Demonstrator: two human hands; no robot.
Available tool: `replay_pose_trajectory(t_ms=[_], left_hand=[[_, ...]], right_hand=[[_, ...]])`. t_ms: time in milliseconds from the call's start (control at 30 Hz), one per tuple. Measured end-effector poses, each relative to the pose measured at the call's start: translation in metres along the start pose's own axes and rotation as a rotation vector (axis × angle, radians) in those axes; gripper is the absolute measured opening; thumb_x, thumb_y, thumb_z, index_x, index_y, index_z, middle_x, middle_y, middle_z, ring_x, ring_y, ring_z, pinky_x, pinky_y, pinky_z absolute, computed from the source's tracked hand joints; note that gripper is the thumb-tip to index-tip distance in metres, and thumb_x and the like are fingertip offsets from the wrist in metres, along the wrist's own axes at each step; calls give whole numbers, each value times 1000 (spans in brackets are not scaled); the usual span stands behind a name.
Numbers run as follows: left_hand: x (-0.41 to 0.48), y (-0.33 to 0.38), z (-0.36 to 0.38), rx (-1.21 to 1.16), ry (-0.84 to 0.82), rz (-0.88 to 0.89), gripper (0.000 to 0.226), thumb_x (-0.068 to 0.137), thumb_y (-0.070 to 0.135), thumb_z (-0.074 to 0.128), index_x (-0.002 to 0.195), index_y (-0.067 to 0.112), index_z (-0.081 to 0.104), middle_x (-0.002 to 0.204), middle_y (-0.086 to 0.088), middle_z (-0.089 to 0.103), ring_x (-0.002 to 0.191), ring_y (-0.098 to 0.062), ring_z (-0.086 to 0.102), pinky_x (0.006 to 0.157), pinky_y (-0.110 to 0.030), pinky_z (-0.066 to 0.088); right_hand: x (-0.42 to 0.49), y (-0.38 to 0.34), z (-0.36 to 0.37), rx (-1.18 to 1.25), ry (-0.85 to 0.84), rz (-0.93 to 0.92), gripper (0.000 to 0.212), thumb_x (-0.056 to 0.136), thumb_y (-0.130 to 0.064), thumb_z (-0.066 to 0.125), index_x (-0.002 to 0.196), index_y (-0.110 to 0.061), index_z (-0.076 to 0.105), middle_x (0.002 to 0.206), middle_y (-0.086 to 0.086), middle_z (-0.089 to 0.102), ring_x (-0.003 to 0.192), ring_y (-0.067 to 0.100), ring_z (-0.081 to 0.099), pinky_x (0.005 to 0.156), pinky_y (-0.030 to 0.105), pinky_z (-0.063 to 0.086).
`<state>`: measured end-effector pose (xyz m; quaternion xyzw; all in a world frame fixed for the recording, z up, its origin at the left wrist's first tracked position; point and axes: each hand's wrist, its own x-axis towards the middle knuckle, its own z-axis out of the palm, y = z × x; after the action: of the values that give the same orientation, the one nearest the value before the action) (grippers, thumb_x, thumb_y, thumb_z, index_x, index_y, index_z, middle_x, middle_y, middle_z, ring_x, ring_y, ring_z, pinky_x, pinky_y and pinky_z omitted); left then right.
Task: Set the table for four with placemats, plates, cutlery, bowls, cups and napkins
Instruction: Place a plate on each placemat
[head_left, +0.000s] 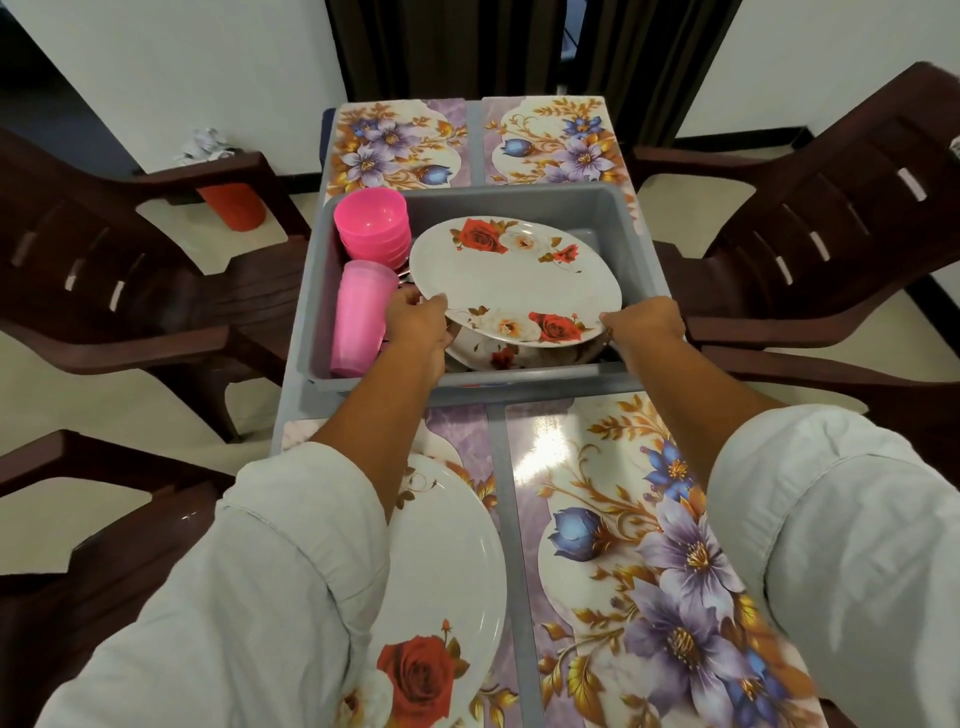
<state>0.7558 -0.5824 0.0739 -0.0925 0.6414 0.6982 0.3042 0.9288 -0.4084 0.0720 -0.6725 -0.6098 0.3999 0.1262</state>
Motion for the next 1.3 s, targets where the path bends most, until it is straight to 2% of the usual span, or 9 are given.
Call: replay_pose_trajectory(t_ms=[67, 167, 267, 433, 633, 800, 1067, 1200, 1300], left_hand=[[-11, 3, -4, -22, -21, 4, 25, 96, -4, 56, 110, 16, 60, 114, -9, 71, 97, -24, 72, 63, -28, 61], [-30, 5, -12, -64, -31, 23, 29, 96, -5, 56, 118, 13, 63, 114, -8, 71, 98, -23, 72, 67, -31, 62], [-56, 5, -21, -110, -46, 30, 32, 97, -5, 56, 124, 12, 62, 116, -8, 71, 99, -23, 72, 79, -39, 63], [-116, -12, -34, -157, -87, 43, 33, 98, -6, 55, 127, 10, 58, 117, -8, 69, 96, -22, 71, 79, -42, 63], [-184, -56, -57, -74, -75, -6, 34, 96, 1, 63, 123, 20, 55, 122, -6, 68, 99, -24, 72, 76, -41, 62], [-238, -108, -77, 34, -74, -41, 42, 96, 9, 67, 132, 23, 50, 124, -9, 68, 104, -27, 71, 89, -45, 60], [-300, -189, -103, 228, -50, -49, 41, 90, 7, 73, 125, 16, 53, 115, -11, 71, 94, -26, 74, 76, -39, 63], [-315, -209, -110, 354, -39, -61, 32, 90, 2, 72, 116, 11, 56, 105, -11, 71, 80, -24, 70, 58, -28, 59], [-310, -221, -117, 460, -57, -85, 31, 85, 7, 79, 111, 11, 62, 110, -11, 73, 94, -29, 72, 80, -42, 63]], right_hand=[[-1, -2, -6, 135, -57, 57, 44, 81, -32, 85, 95, -2, 56, 97, 1, 69, 79, 19, 66, 71, 28, 56], [0, 0, -17, 162, -115, 25, 24, 82, -28, 80, 84, -11, 65, 86, 3, 71, 69, 18, 66, 59, 30, 57], [-16, 5, -36, 277, -134, -16, 18, 81, -22, 81, 76, -13, 67, 90, 11, 75, 86, 27, 73, 83, 42, 62], [-44, 35, -71, 413, -190, -74, 13, 83, -10, 82, 83, -9, 70, 91, 12, 74, 84, 29, 75, 82, 44, 63], [-80, 106, -117, 323, -173, -176, 18, 83, -19, 83, 70, -18, 71, 84, 8, 76, 84, 29, 74, 84, 47, 61], [-111, 187, -141, 260, -142, -190, 19, 83, -22, 82, 74, -9, 71, 76, 10, 73, 77, 30, 71, 80, 51, 61], [-152, 297, -162, 160, -65, -197, 15, 86, -28, 78, 85, -15, 70, 79, -2, 68, 79, 22, 63, 71, 30, 46], [-159, 322, -164, 78, -79, -113, 20, 90, -27, 75, 101, -11, 72, 93, 5, 69, 87, 24, 61, 76, 26, 40], [-161, 332, -162, 35, -95, -82, 22, 91, -27, 74, 106, -10, 72, 93, 4, 66, 87, 22, 58, 77, 27, 40]])
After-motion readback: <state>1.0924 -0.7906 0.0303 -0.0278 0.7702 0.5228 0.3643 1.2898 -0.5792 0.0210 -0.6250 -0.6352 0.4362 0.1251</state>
